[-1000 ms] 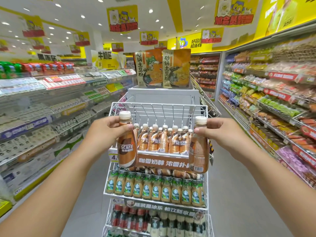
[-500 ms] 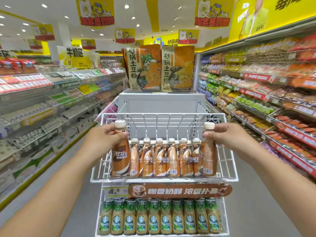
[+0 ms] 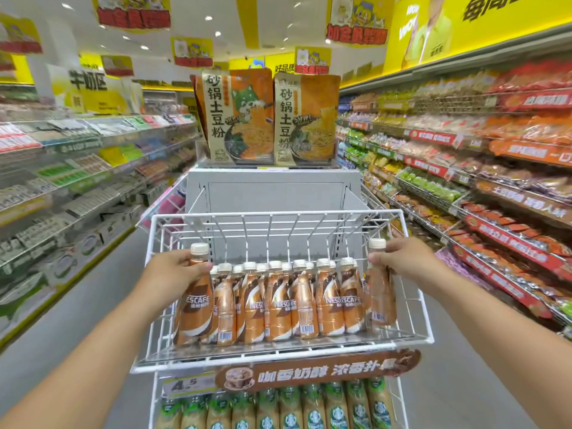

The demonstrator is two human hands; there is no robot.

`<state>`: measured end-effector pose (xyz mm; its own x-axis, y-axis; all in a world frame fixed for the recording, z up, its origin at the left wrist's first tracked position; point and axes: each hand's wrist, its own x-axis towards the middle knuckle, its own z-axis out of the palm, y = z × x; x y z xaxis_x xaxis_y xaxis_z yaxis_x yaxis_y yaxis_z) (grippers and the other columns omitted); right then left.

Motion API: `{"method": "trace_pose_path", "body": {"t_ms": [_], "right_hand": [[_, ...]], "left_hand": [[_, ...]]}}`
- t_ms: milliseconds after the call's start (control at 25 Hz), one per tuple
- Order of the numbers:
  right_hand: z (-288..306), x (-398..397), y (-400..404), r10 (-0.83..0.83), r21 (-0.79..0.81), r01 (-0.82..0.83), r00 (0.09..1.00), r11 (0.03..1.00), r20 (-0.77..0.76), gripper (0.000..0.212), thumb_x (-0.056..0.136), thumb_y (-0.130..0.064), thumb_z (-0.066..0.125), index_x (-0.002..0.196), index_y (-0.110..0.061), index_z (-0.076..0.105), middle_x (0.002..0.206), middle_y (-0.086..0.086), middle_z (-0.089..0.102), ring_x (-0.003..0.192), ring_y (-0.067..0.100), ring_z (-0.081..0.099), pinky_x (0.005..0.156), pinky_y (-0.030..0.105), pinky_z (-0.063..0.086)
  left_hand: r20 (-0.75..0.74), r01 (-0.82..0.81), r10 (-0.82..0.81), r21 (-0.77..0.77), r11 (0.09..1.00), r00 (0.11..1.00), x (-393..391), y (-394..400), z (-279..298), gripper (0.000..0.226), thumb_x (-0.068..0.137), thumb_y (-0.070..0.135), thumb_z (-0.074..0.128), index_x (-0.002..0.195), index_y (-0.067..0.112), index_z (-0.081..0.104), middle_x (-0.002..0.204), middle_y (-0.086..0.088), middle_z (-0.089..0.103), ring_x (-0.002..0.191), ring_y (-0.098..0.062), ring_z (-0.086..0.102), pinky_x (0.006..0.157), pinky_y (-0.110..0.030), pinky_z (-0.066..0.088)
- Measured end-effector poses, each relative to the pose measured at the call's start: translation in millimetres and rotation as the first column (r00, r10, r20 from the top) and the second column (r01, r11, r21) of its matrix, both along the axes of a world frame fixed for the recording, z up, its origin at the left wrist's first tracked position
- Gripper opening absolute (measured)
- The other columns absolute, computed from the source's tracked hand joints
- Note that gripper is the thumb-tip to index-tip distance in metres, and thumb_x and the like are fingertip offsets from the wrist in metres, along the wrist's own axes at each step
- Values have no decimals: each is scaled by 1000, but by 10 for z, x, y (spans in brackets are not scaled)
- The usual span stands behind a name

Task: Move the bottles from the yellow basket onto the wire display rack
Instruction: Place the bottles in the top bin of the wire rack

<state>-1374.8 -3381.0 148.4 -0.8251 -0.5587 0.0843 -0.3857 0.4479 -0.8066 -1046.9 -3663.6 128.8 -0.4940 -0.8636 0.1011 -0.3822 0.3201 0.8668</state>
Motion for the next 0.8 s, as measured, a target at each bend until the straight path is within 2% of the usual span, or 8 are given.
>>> {"method": "trace_pose_path", "body": {"t_ms": [120,200,320,440,520,640,720,800], "right_hand": [[-76,-112,-136,-32,113,37,998,993,-52,31,85,-28,83,75,-4,66,64,3,55,57,16,46,53,27,30],[-139,-169,-236,-29,207,51,994,977,-108,32,87,-30,81,75,-7,63,67,6,57,57,18,47,52,27,31],[-222,-236,-371,-43,350,95,987,932,-152,35,90,-34,77,77,-6,60,70,9,57,59,20,49,51,28,34],[-272,-256,-478,-85,475,168,978,864,-191,34,95,-37,70,86,-5,62,71,5,55,55,15,46,44,24,34],[-296,-275,-529,-115,489,196,975,850,-190,27,98,-28,64,82,-8,58,70,3,52,52,14,42,41,24,32],[-284,-320,-568,-102,475,136,990,869,-98,24,96,-18,64,74,-12,54,71,2,50,62,15,52,50,25,39],[-262,-274,-558,-82,523,125,991,843,-105,19,103,-22,55,87,-11,57,71,0,48,76,21,64,61,24,47],[-345,-309,-589,-67,527,121,990,841,-121,13,104,-22,53,97,-12,54,71,0,49,71,22,60,60,24,45]], "left_hand": [[22,-23,22,13,1000,1000,-97,-55,-67,22,85,25,81,97,13,68,83,6,71,75,-14,69,67,-26,51],[62,-44,44,-9,999,997,-137,-68,-122,29,86,27,81,108,18,65,81,11,64,71,-8,60,65,-26,47],[140,-77,79,-16,997,987,-201,-145,-232,59,87,32,79,136,5,59,115,-4,69,72,-6,52,70,-29,42],[175,-107,106,-3,994,979,-238,-200,-327,71,90,35,76,147,4,47,126,-11,64,87,-17,53,80,-31,41],[211,-111,109,-2,994,971,-251,-252,-372,71,91,37,74,148,5,46,134,-14,61,98,-23,54,86,-33,42],[249,-129,121,19,991,961,-265,-353,-456,71,90,39,75,146,6,48,140,-16,58,115,-34,60,96,-40,48],[260,-141,131,19,990,957,-284,-381,-503,69,90,40,74,145,6,49,143,-17,56,123,-37,57,98,-41,46],[252,-150,139,22,988,958,-312,-382,-533,66,92,39,72,144,5,49,144,-17,55,126,-37,54,98,-39,44]]}}
